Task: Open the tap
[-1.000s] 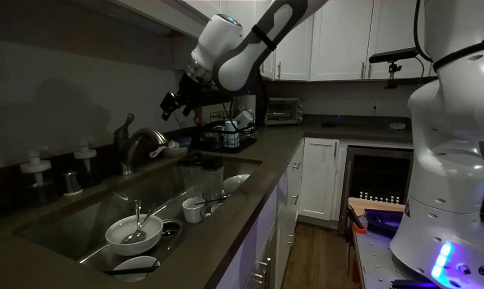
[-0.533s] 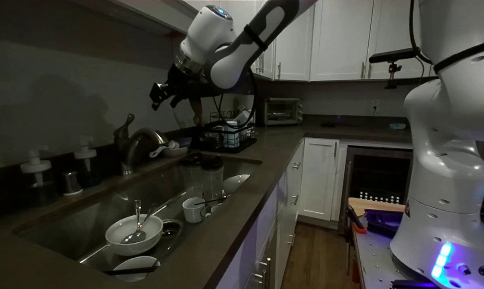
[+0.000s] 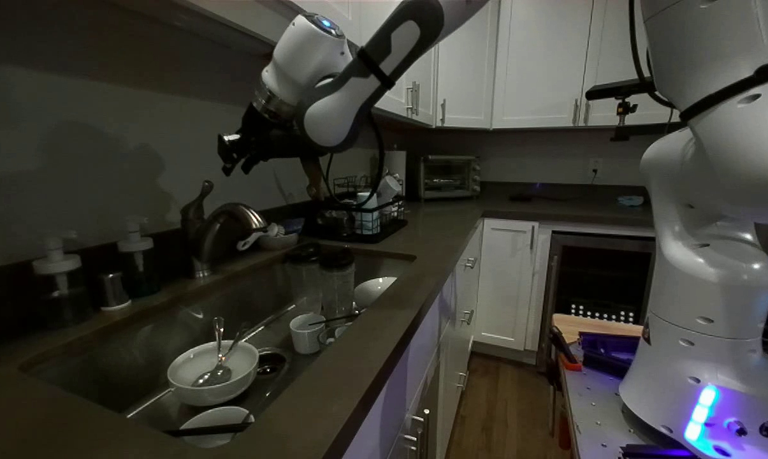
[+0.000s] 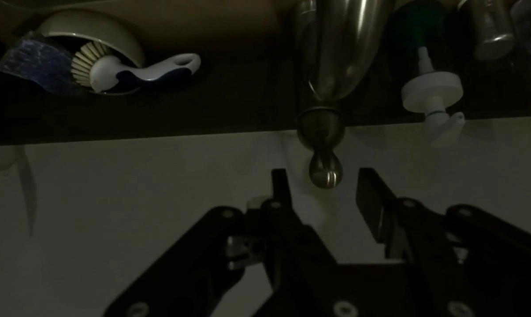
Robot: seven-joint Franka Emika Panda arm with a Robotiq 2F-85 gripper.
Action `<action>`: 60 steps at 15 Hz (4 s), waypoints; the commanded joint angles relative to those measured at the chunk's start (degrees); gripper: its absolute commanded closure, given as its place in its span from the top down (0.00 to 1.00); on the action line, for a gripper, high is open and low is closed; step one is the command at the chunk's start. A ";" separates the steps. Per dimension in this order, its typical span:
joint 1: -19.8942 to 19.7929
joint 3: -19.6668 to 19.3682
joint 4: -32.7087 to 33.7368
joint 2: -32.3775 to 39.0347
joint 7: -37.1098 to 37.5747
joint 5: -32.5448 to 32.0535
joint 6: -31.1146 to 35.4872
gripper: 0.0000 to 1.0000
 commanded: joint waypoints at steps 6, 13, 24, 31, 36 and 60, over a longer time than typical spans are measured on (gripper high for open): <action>-6.46 8.19 10.32 6.80 -4.50 6.57 -1.85 0.00; -10.89 14.58 13.79 8.85 -14.64 16.37 -5.87 0.05; -9.77 13.69 15.11 9.67 -20.97 22.78 -10.81 0.04; -9.74 13.44 19.15 13.08 -20.82 22.82 -11.96 0.04; -8.82 11.45 23.49 15.85 -19.80 21.87 -13.21 0.04; -8.95 11.04 31.38 21.61 -19.30 23.14 -11.66 0.04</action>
